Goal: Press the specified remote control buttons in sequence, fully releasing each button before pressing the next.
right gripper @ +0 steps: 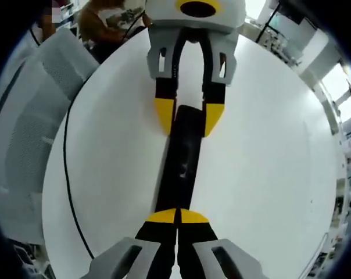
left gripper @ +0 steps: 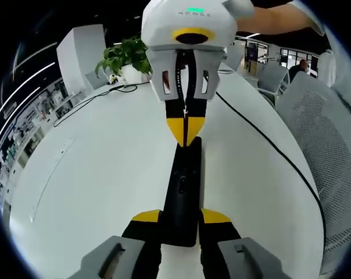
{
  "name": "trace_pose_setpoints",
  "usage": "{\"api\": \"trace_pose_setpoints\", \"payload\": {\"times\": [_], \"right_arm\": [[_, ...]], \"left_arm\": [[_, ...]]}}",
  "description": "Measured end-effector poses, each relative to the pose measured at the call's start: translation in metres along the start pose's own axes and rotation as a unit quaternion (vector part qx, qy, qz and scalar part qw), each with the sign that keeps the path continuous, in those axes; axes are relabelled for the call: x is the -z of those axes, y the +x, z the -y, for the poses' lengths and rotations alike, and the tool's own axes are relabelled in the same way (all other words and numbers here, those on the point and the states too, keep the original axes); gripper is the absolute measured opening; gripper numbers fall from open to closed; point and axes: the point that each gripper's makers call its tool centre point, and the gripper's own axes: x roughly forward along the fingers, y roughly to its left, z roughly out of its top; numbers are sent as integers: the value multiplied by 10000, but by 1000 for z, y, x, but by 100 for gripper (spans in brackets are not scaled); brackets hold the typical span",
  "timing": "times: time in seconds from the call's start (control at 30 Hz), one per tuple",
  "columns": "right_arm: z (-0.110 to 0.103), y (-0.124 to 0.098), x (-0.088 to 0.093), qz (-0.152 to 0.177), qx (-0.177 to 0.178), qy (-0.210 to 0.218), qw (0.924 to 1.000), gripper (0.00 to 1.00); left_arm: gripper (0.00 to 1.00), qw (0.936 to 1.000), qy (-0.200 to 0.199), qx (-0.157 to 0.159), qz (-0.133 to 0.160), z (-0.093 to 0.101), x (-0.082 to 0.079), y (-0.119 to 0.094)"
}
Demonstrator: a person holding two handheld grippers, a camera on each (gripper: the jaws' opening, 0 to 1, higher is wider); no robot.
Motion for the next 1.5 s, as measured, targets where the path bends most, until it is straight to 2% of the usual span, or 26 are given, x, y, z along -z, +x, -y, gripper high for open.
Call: {"api": "trace_pose_setpoints", "payload": {"times": [0.4, 0.63, 0.8, 1.13, 1.5], "right_arm": [[0, 0, 0, -74, 43, -32, 10000, 0], [0, -1, 1, 41, 98, 77, 9999, 0], [-1, -1, 0, 9, 119, -54, 9999, 0], [2, -2, -1, 334, 193, 121, 9992, 0], [0, -12, -8, 322, 189, 16, 9993, 0]], "left_arm": [[23, 10000, 0, -4, -11, 0, 0, 0], [23, 10000, 11, -10, -32, 1, -1, 0], [23, 10000, 15, -17, -54, 1, -1, 0], [23, 10000, 31, -20, -50, 1, 0, 0], [23, 10000, 28, -49, -68, -1, 0, -1]]}}
